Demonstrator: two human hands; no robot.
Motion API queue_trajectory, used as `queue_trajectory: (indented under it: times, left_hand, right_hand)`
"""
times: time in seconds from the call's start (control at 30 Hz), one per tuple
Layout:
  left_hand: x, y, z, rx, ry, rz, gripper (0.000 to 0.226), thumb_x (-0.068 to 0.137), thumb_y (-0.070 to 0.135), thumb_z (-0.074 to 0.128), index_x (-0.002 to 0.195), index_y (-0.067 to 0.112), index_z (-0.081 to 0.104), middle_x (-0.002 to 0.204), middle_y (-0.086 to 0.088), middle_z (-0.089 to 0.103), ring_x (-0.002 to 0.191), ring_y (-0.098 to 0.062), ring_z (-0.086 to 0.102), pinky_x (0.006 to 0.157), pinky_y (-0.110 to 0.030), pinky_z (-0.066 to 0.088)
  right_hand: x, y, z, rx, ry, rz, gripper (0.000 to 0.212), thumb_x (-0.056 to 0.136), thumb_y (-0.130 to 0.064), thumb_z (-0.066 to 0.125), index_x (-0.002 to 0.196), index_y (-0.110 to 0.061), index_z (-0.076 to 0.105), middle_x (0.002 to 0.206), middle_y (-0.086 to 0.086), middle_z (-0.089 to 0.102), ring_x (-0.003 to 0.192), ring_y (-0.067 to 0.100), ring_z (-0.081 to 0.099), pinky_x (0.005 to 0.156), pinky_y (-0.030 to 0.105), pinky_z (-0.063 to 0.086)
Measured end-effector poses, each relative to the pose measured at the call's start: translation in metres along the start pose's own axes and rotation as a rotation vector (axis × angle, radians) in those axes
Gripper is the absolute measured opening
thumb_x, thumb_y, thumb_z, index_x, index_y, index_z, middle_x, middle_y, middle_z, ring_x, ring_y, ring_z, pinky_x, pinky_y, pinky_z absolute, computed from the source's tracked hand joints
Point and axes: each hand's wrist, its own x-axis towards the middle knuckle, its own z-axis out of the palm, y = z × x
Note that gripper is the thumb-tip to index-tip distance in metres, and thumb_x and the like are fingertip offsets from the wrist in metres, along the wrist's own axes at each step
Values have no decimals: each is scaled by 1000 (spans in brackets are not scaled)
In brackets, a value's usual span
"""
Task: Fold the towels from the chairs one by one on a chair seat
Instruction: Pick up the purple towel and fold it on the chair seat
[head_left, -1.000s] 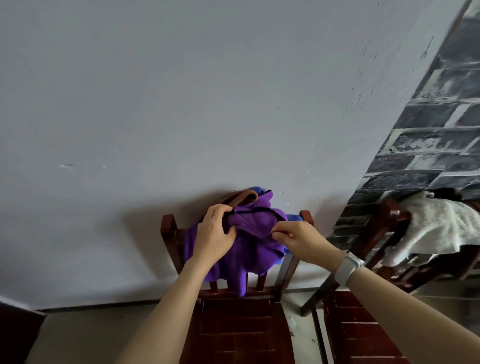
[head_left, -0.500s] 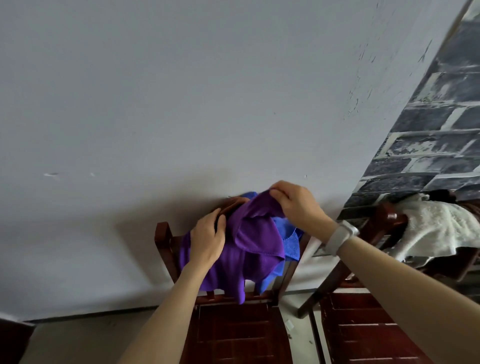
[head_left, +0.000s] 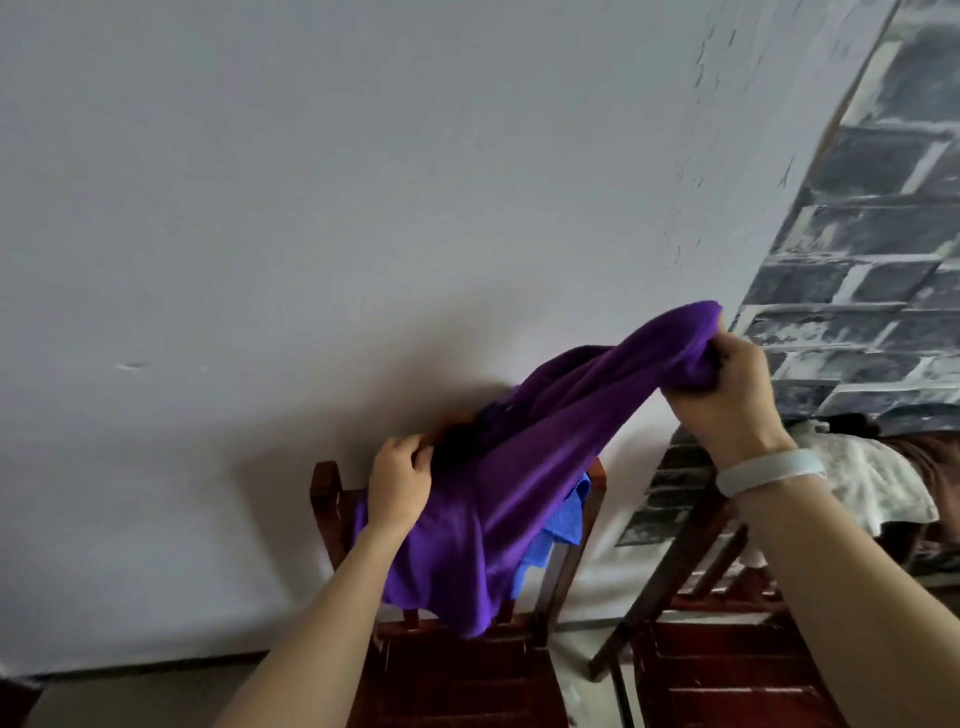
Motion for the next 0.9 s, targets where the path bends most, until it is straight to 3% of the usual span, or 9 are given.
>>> queue_trajectory:
  times: [0.1,0.2,0.3,0.37,0.43,0.53,0.67,0.73,0.9]
  left_hand:
    - [-3,12,-12,-150,162,7,19,87,0,55,103,-4,64,96,-23,60,92,-37,57,83,-34,40]
    - [-21,20,-16,-155,162,131,17,86,-2,54,100,-3,63,93,-18,61,89,-32,58,79,-25,38]
    - [-51,14,-12,-82,49,155,14,88,3,53,99,-2,61,93,-14,63,90,-31,59,77,-25,39]
    - [-65,7,-11,-4,-5,132,19,89,6,52,106,-2,58,100,-15,62,97,-30,57,81,-29,40]
    - [-68,5,-14,67,-32,139,25,89,7,52,112,-1,57,106,-16,62,102,-31,55,88,-35,42]
    - [-62,7,-20,151,-69,153,30,88,11,53,117,4,56,109,-16,63,103,-32,56,89,-39,44]
    - [-56,5,-21,165,-121,147,27,90,14,49,115,6,57,108,-12,59,103,-30,56,87,-39,45]
    - [-55,4,-21,109,-77,143,21,90,11,50,107,5,59,104,-12,61,98,-30,59,81,-32,44]
    - [-49,14,-28,-92,191,82,16,89,4,51,102,-1,58,92,-23,67,87,-37,63,67,-22,34]
  right_hand:
    - [-11,-24,-27,-83,56,-136,42,87,14,41,71,-23,55,52,-23,62,52,-9,59,51,6,46]
    - [-21,1,-60,-124,95,8,29,92,-22,48,68,-21,65,51,-7,60,48,6,58,46,13,47]
    - [-31,57,-85,-914,-45,194,26,89,-38,54,83,-15,64,74,3,61,74,17,55,62,20,44]
    - [-38,94,-95,-1396,-204,248,46,80,-51,62,109,-15,58,99,5,64,92,20,60,77,27,46]
    - [-37,118,-99,-1712,-208,338,60,75,-60,60,115,-15,51,108,7,63,98,27,62,83,34,49]
    - [-33,134,-97,-1978,-254,289,36,83,-40,54,107,-13,59,110,9,65,100,29,62,81,33,47]
    - [-32,123,-87,-1518,-385,-20,19,86,-8,50,69,-12,56,79,8,56,81,25,54,73,30,39]
    - [-31,96,-76,-1060,-221,-63,22,89,-1,44,80,-14,59,83,1,55,83,15,51,76,27,38]
    - [-44,43,-63,-120,45,130,36,90,-21,44,55,-22,54,53,-6,54,54,8,52,56,20,46]
